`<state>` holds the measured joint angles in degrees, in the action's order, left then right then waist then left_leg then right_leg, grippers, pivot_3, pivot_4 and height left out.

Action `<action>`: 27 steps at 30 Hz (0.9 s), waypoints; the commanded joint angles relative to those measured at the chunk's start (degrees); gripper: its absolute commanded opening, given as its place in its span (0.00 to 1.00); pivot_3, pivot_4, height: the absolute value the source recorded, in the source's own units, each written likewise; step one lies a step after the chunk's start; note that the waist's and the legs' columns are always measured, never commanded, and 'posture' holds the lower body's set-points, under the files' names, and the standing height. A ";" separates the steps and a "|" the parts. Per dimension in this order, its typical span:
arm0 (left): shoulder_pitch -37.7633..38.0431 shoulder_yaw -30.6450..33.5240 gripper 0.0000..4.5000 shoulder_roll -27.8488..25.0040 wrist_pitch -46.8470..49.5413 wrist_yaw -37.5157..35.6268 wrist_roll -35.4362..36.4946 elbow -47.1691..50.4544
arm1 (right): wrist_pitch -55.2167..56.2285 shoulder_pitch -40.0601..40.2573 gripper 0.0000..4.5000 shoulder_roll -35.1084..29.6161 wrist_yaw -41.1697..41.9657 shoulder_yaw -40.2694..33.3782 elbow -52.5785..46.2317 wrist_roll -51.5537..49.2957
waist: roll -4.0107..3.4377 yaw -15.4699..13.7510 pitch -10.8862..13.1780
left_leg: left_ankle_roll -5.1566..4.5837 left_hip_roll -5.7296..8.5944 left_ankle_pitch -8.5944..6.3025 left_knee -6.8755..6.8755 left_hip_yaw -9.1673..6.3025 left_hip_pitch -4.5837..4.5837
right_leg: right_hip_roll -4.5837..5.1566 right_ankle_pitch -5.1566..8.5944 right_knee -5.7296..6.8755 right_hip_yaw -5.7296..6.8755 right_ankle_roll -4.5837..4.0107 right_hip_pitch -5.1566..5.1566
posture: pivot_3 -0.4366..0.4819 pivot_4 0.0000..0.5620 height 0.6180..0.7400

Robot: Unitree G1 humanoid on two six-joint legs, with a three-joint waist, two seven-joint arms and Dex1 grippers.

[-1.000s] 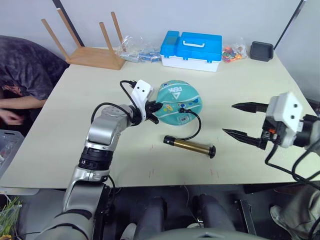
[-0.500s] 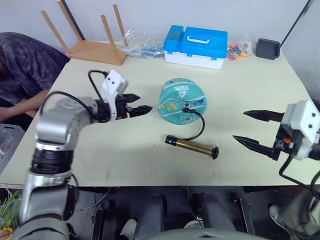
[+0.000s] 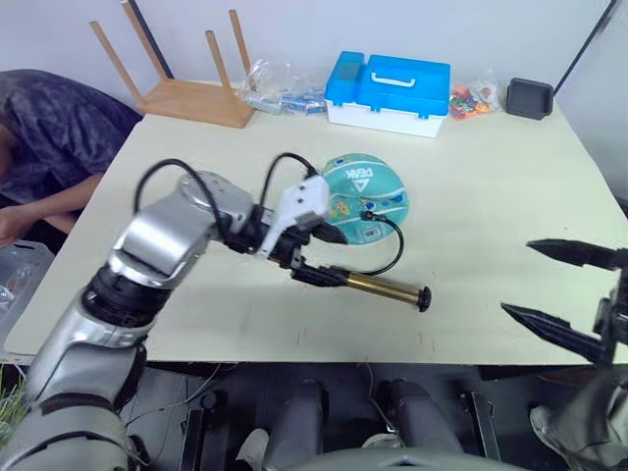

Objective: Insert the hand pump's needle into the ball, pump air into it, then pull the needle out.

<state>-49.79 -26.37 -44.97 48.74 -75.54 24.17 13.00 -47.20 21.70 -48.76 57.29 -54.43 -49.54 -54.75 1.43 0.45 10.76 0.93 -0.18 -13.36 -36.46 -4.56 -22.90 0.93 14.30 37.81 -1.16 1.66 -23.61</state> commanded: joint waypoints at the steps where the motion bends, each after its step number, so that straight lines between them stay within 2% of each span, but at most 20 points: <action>1: -4.14 -5.67 0.87 2.28 -0.56 -1.24 -4.75 -2.28 | 2.79 5.05 1.00 2.08 2.33 -6.12 -0.99 -0.22 | 0.01 0.12 0.00 | 0.00 0.00 0.00 -0.04 0.01 -0.02 | 0.00 0.00 0.00 -0.01 0.01 0.00 | 0.48 0.27 1.00; 4: -6.30 -10.33 0.87 4.93 -2.76 -2.19 -8.53 -4.75 | 6.13 9.97 1.00 4.75 4.14 -7.62 -0.50 2.38 | 0.00 0.23 0.00 | -0.02 0.01 -0.01 -0.09 0.08 0.01 | 0.00 0.00 0.02 -0.08 0.02 0.01 | 0.48 0.27 1.00; 7: -8.81 -16.07 0.87 10.56 -7.40 -1.25 -14.77 -10.95 | 10.39 14.91 1.00 6.72 6.58 -6.27 1.49 7.14 | -0.03 0.13 -0.02 | -0.03 0.01 -0.02 -0.12 0.12 0.01 | 0.01 0.00 0.03 -0.12 0.02 0.02 | 0.48 0.27 1.00; 10: -10.94 -19.18 0.87 15.64 -12.17 -1.03 -19.43 -18.15 | 12.75 17.47 1.00 6.70 7.81 -4.58 2.63 9.62 | -0.03 0.20 -0.02 | -0.05 0.02 -0.03 -0.25 0.13 -0.03 | 0.02 -0.02 0.04 -0.13 0.06 0.02 | 0.48 0.27 1.00; 19: -15.27 -23.88 0.87 27.17 -26.70 -2.99 -30.19 -36.12 | 14.61 16.83 1.00 3.25 7.55 0.21 5.24 11.92 | -0.08 0.26 -0.03 | -0.10 0.02 -0.06 -0.36 0.21 -0.02 | 0.00 -0.04 0.10 -0.23 0.08 0.03 | 0.48 0.27 1.00; 22: -18.26 -25.29 0.87 31.47 -34.52 -3.79 -34.01 -44.34 | 14.55 16.09 1.00 1.02 8.15 1.35 6.25 12.78 | -0.06 0.13 -0.02 | -0.18 0.05 -0.11 -0.48 0.21 -0.10 | 0.01 -0.05 0.10 -0.23 0.11 0.02 | 0.48 0.27 1.00; 27: -19.22 -26.95 0.87 35.73 -40.48 -6.25 -38.44 -50.33 | 14.66 15.28 1.00 0.21 8.06 1.92 6.62 12.66 | -0.07 0.03 -0.02 | -0.45 0.06 -0.27 -0.71 0.26 -0.21 | 0.02 -0.09 0.07 -0.27 0.17 0.03 | 0.48 0.27 1.00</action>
<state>-68.48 -52.29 -10.60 11.14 -80.67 -12.01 -36.00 -33.40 37.17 -48.18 64.88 -52.05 -42.64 -41.72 1.36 0.48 10.74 0.45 -0.11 -13.64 -37.18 -4.28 -23.11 0.96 14.21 37.88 -1.45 1.84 -23.59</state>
